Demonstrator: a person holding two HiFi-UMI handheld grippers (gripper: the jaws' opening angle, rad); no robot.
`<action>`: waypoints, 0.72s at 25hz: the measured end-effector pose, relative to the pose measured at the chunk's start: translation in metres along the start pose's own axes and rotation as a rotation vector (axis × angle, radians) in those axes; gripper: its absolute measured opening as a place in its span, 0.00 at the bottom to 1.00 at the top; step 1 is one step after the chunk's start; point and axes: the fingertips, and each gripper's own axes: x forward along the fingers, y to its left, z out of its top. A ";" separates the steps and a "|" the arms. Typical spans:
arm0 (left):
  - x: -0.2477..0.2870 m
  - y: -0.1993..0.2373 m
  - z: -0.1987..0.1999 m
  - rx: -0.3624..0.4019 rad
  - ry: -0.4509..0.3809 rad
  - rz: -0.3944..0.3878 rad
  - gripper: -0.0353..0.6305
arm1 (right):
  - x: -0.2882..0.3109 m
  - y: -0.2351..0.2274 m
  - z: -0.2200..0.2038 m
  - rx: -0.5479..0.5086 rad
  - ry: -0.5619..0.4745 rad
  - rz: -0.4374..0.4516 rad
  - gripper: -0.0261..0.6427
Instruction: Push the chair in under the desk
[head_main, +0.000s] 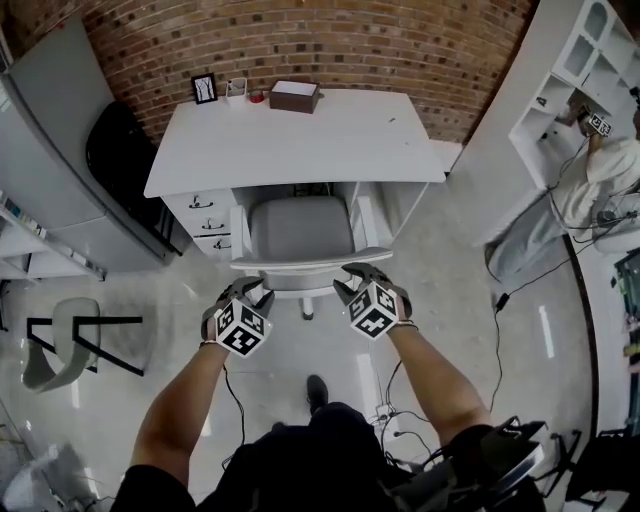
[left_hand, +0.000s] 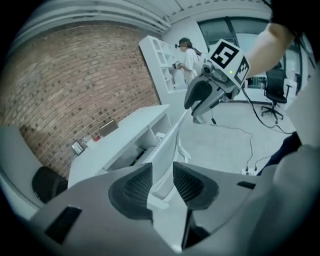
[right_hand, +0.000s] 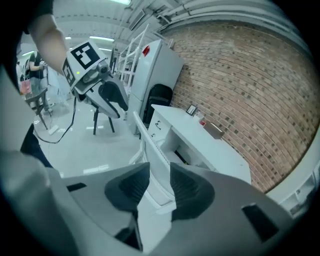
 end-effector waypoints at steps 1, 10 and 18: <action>-0.009 -0.001 -0.001 -0.038 -0.025 0.000 0.25 | -0.007 0.002 0.003 0.034 -0.012 -0.019 0.22; -0.116 0.008 0.013 -0.348 -0.344 0.110 0.12 | -0.074 0.028 0.024 0.460 -0.164 -0.114 0.08; -0.201 -0.012 0.012 -0.474 -0.491 0.149 0.06 | -0.134 0.062 0.064 0.553 -0.310 -0.208 0.06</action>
